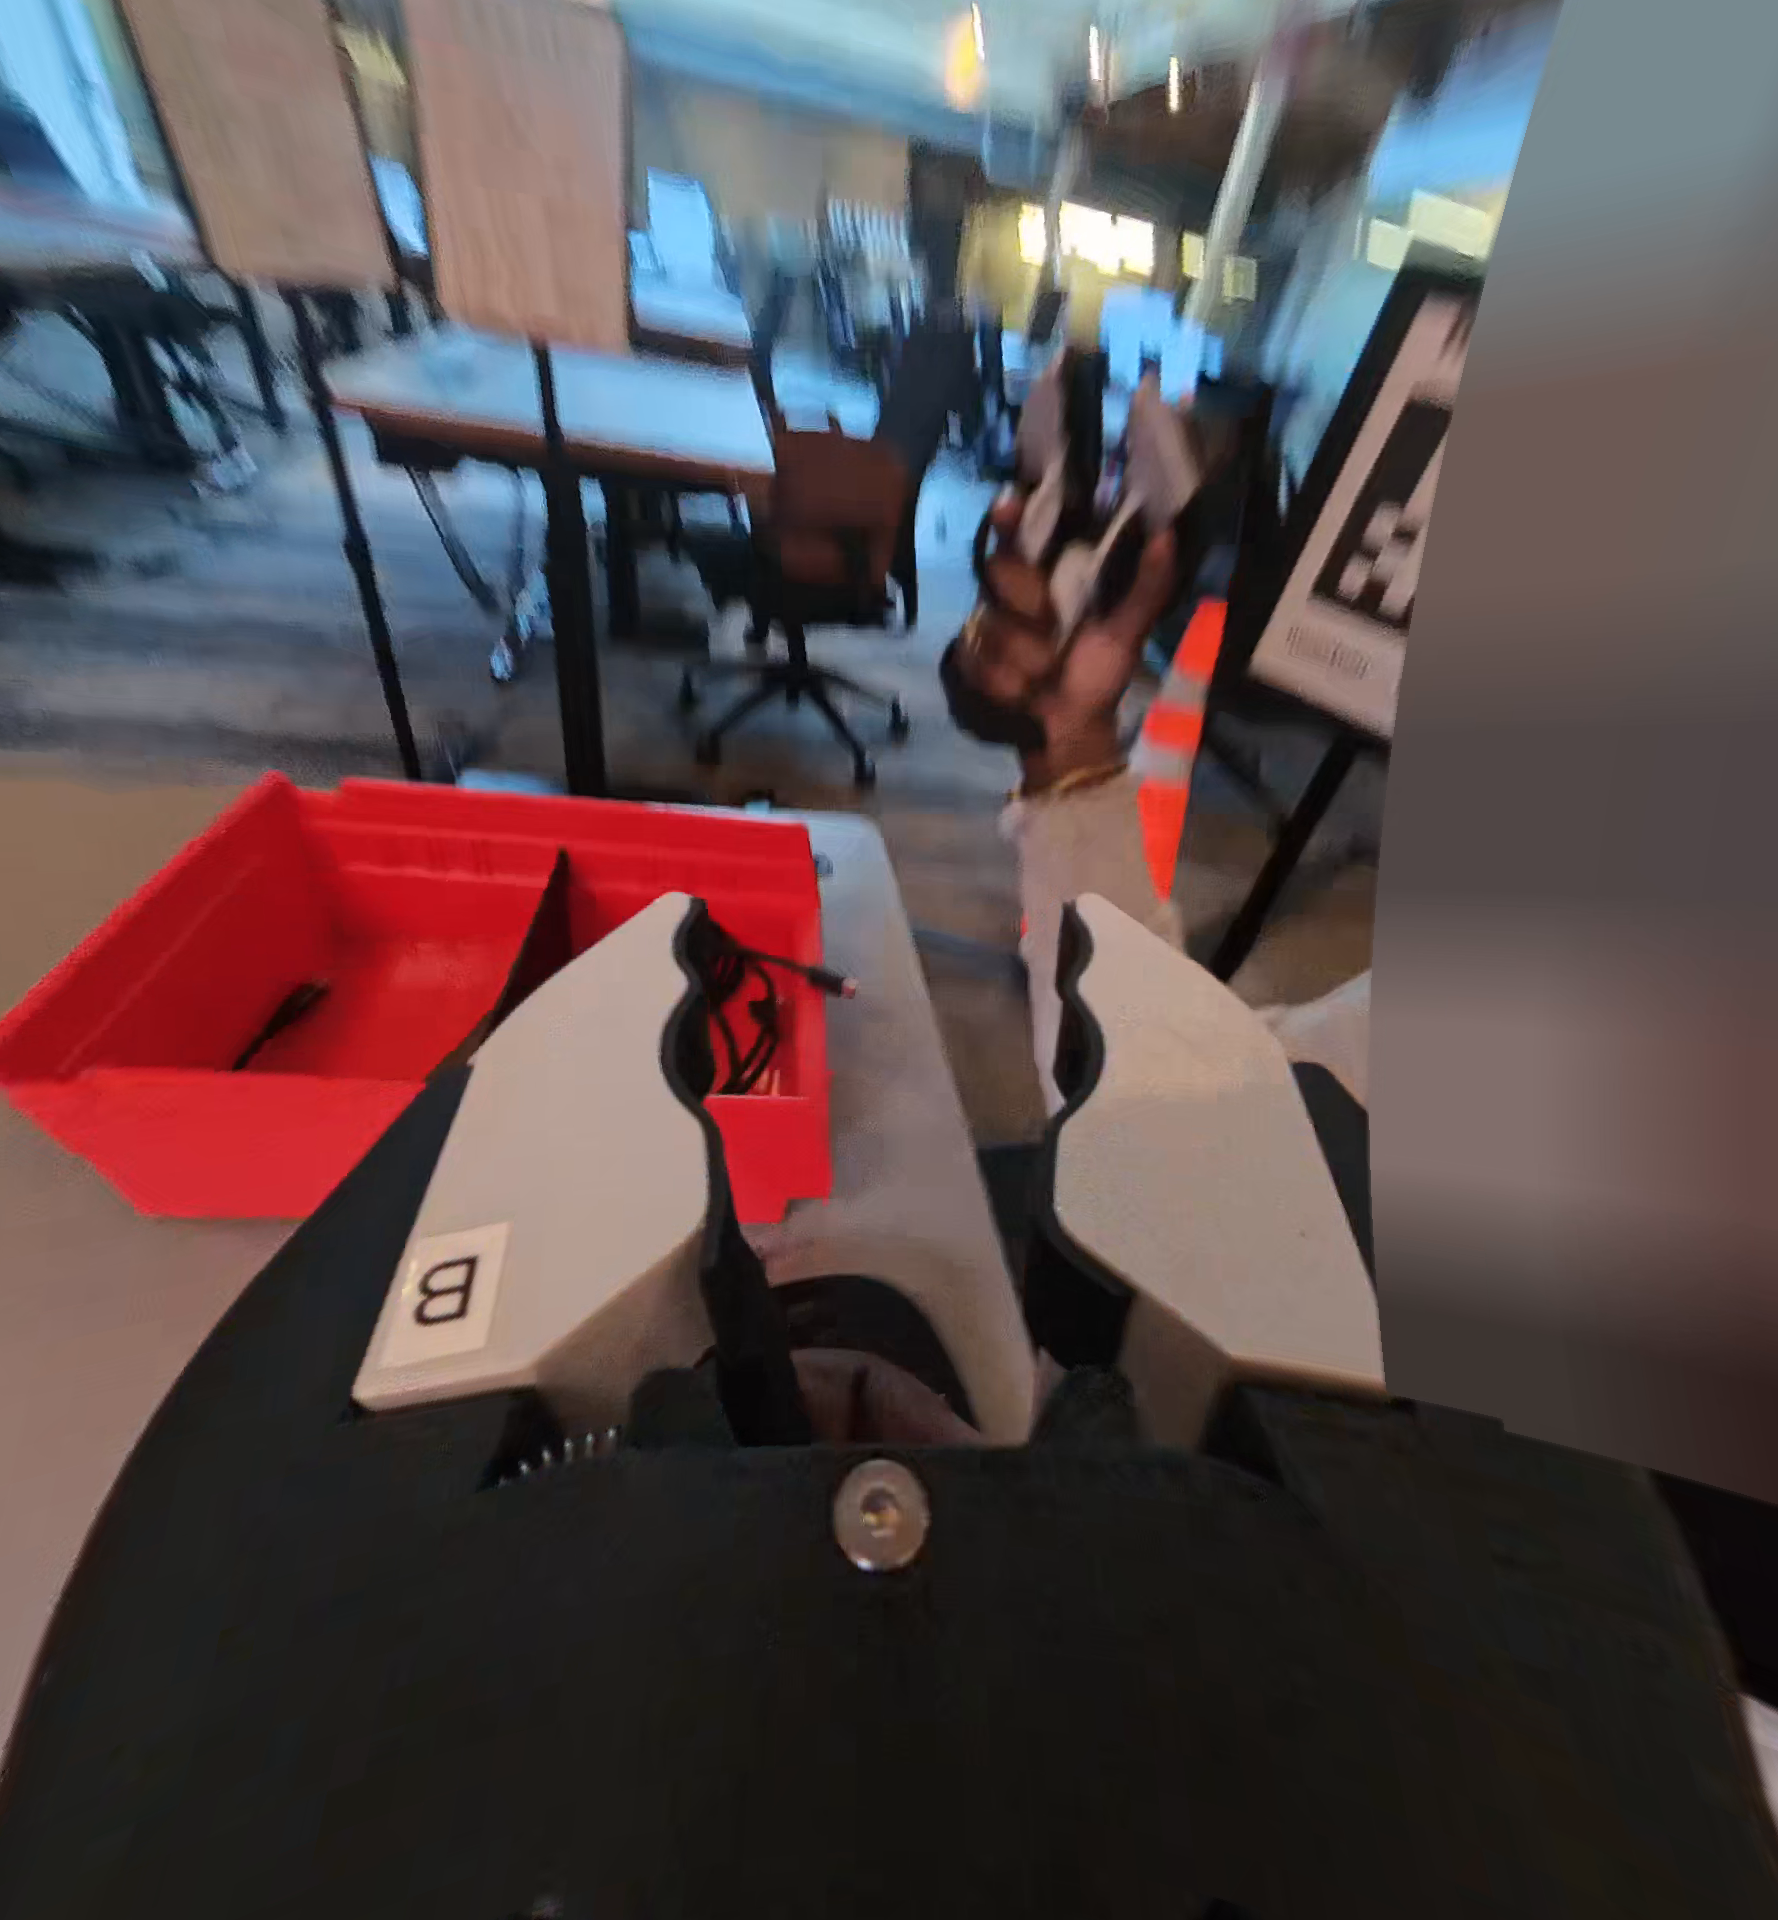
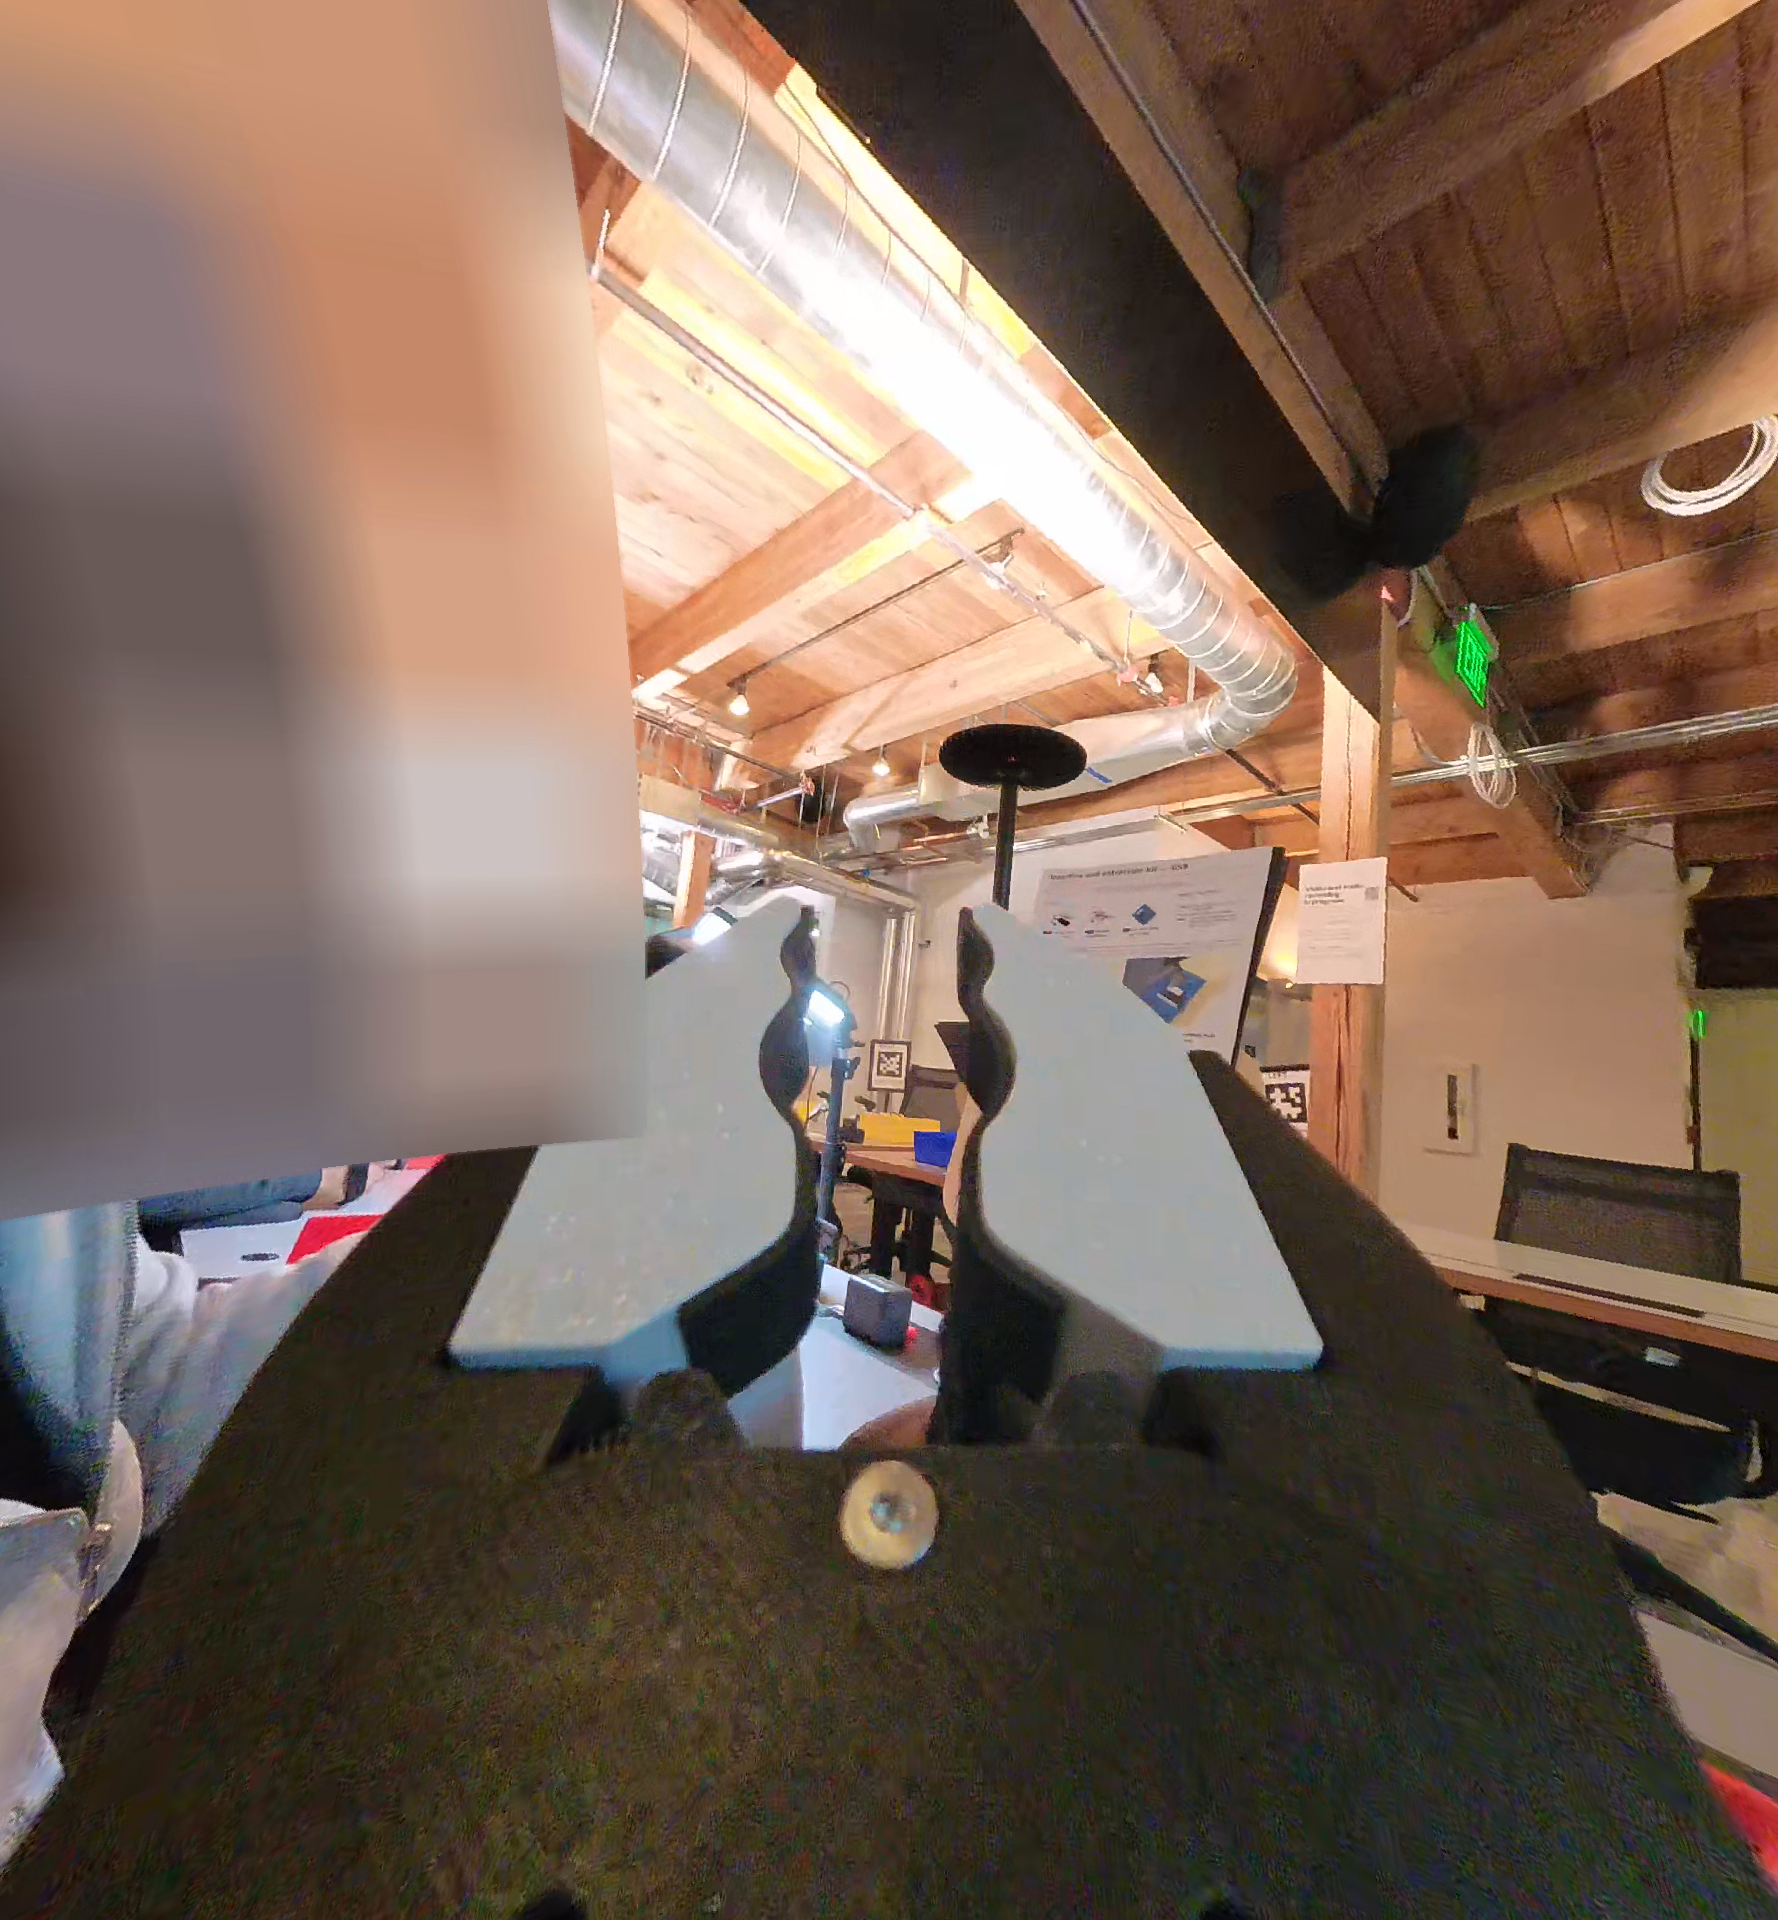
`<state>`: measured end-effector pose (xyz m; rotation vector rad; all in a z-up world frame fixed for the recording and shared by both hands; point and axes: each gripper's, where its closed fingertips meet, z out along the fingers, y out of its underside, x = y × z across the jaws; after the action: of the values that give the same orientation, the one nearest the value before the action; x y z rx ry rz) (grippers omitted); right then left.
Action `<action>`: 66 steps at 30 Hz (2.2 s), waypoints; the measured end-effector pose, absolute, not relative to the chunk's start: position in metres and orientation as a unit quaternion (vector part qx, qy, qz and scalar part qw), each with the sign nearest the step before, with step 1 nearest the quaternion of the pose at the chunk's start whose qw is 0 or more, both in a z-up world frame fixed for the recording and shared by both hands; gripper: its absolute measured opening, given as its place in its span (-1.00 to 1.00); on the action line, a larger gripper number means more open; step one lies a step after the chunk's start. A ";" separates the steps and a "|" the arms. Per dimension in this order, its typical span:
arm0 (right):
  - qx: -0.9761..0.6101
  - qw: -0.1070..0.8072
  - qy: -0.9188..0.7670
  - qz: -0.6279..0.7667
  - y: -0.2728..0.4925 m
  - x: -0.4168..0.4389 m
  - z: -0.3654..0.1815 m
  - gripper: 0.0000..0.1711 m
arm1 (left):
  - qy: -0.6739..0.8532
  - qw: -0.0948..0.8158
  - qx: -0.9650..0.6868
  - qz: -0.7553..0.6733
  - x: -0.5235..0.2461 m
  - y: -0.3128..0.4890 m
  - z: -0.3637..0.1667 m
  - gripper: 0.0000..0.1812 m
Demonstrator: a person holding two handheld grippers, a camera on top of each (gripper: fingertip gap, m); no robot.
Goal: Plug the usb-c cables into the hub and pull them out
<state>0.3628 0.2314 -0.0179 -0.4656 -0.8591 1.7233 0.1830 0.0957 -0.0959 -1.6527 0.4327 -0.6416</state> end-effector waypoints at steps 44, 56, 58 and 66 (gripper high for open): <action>-0.312 0.185 -0.928 -0.090 0.277 0.217 -0.174 -0.76 | -0.151 0.805 -0.560 -0.130 0.062 -0.200 -0.142 -0.46; -0.342 0.155 -0.924 -0.066 0.275 0.223 -0.169 -0.76 | -0.135 0.800 -0.574 -0.111 0.065 -0.203 -0.145 -0.47; -0.354 0.141 -0.923 -0.056 0.279 0.224 -0.184 -0.76 | -0.139 0.799 -0.574 -0.109 0.063 -0.203 -0.146 -0.47; -0.390 0.094 -0.915 -0.026 0.291 0.226 -0.250 -0.73 | -0.145 0.799 -0.572 -0.115 0.059 -0.204 -0.149 -0.47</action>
<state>0.2265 0.2910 -0.2498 -1.1575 -2.7150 -0.0763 0.0593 -0.2041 -0.1492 -1.2272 -0.3108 -0.2476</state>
